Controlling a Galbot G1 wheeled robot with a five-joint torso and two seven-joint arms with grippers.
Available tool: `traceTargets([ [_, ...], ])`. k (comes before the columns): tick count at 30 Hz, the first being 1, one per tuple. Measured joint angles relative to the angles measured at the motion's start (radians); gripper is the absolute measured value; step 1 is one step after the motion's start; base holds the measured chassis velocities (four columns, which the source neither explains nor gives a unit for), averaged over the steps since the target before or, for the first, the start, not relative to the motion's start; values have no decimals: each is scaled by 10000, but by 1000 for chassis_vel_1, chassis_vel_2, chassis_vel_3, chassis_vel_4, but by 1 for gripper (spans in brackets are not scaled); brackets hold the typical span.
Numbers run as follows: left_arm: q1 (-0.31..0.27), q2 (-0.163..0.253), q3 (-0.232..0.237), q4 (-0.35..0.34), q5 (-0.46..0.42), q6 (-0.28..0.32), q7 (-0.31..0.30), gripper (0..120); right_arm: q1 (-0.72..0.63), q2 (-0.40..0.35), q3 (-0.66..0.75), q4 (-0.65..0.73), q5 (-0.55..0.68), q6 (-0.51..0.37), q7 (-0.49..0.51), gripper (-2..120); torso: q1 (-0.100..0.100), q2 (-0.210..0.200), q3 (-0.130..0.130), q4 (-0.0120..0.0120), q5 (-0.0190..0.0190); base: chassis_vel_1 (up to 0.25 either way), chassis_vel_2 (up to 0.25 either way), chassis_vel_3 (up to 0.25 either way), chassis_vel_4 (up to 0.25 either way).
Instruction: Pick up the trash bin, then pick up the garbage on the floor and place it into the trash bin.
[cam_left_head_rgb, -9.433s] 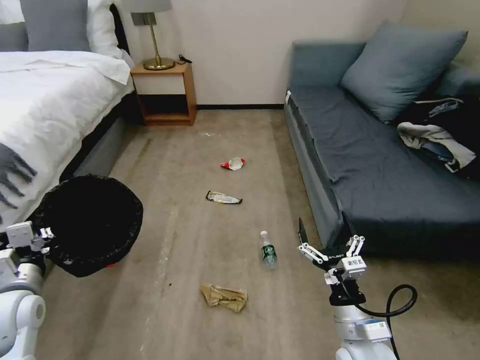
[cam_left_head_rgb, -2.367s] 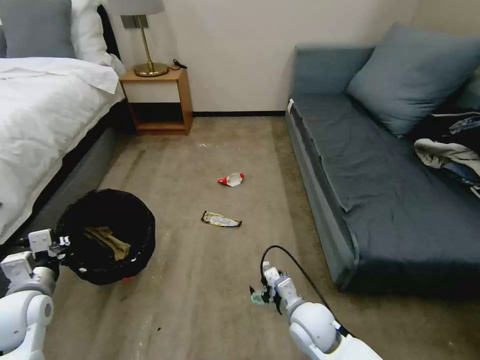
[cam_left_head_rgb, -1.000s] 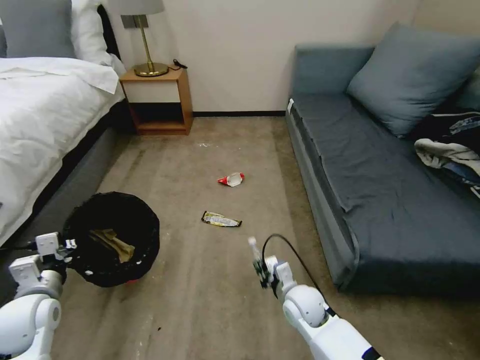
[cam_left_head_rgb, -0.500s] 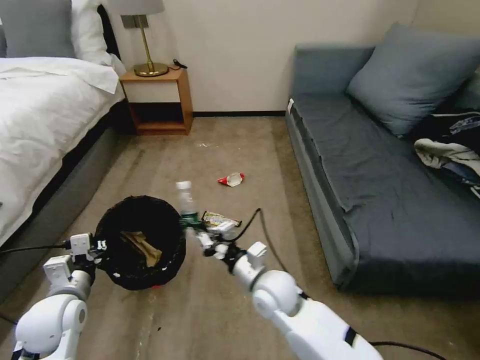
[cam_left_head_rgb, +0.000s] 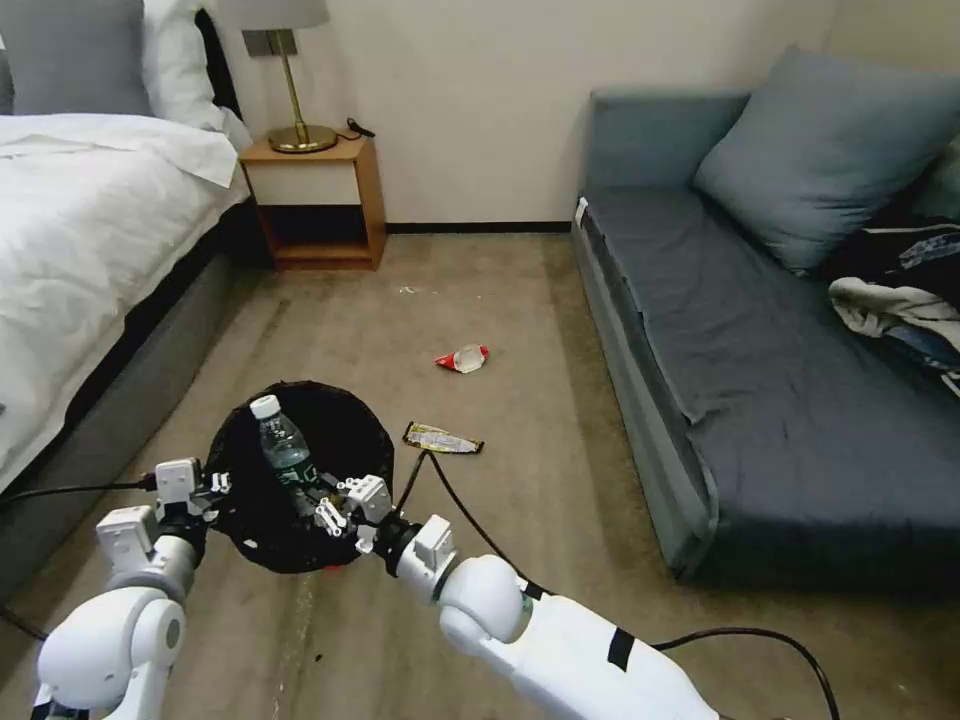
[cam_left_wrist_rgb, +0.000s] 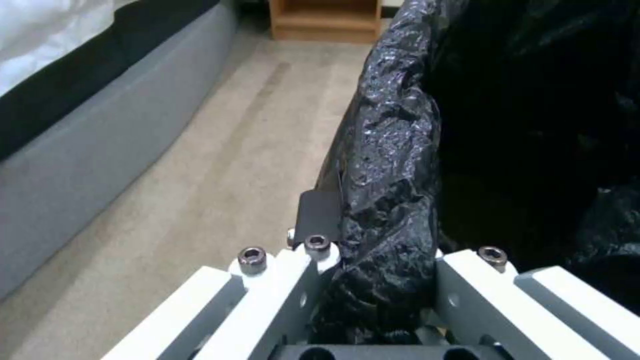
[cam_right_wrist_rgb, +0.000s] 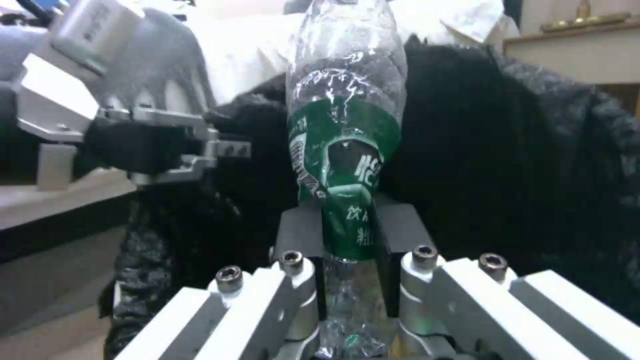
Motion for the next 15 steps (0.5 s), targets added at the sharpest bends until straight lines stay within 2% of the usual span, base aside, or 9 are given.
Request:
traceTargets([
  [3, -38, 23, 46, 3, 0, 1, 3, 5, -59, -60, 61, 129, 114, -94, -48, 28, 0, 0, 0, 0, 0, 0, 0, 0, 0],
  [4, -38, 23, 46, 3, 0, 1, 3, 5, -59, -60, 61, 129, 114, -94, -48, 28, 0, 0, 0, 0, 0, 0, 0, 0, 0],
  [10, -173, 135, 4, 192, -61, 1, 7, 5, -295, -273, 430, 732, 561, -212, -434, 53, 1, 0, 0, -1, 0, 0, 0, 0, 0],
  [12, -195, 161, -22, 221, -87, 1, 7, 5, -336, -297, 493, 825, 627, -256, -464, 56, 1, 0, 0, -1, 0, 0, 0, 0, 0],
  [15, -229, 217, -70, 271, -156, 10, 34, 5, -470, -416, 785, 1107, 733, -597, -730, 73, 0, 0, -1, -1, 0, 0, 0, 0, 0],
])
